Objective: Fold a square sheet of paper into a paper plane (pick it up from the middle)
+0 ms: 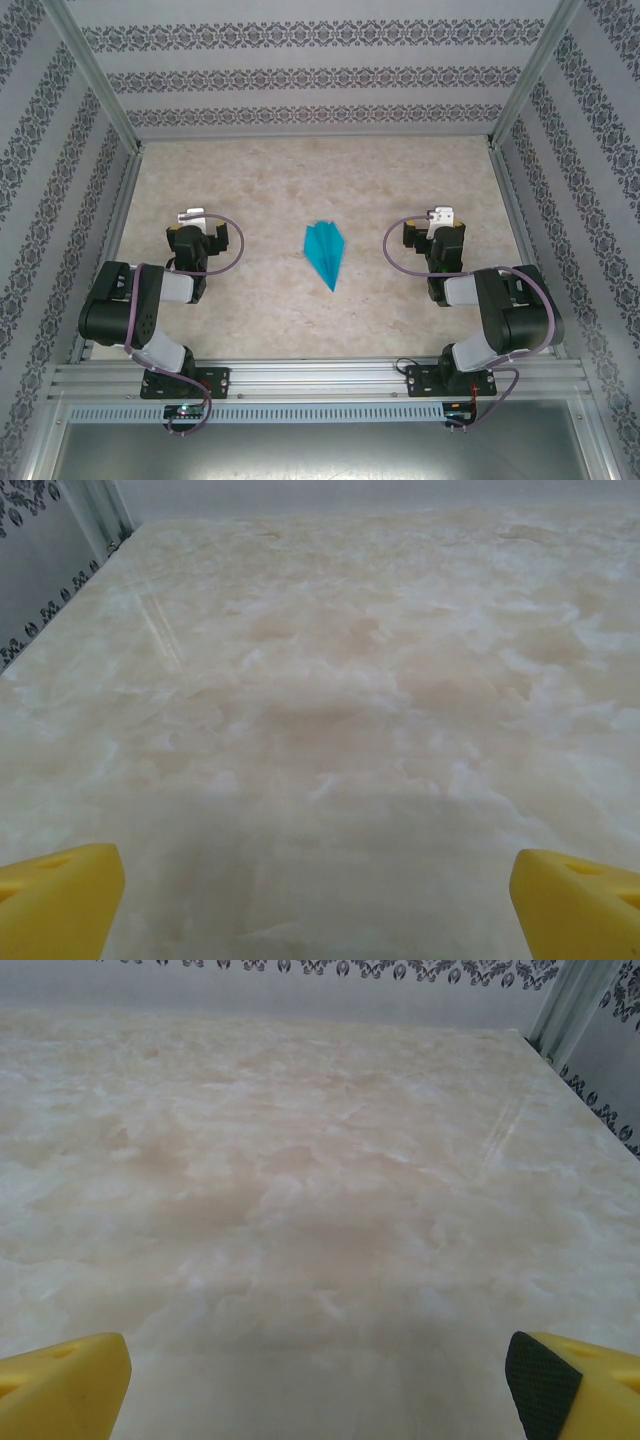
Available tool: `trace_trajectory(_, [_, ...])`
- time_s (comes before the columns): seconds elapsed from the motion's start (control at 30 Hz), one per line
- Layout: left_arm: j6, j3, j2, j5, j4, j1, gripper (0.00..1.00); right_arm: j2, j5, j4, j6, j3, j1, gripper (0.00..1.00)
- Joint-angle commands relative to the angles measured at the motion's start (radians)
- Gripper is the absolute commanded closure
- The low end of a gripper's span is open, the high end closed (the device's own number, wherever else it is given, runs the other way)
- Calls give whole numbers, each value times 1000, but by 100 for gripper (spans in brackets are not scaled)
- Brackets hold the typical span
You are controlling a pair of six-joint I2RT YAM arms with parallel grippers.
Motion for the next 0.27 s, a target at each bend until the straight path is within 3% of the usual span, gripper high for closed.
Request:
trace_trajectory(0.0, [-14, 14, -8, 12, 0, -1, 0, -13, 14, 6, 20, 11, -14, 2])
trace_trajectory(0.23, [-18, 17, -8, 35, -10, 10, 0, -14, 8, 1, 21, 40, -16, 2])
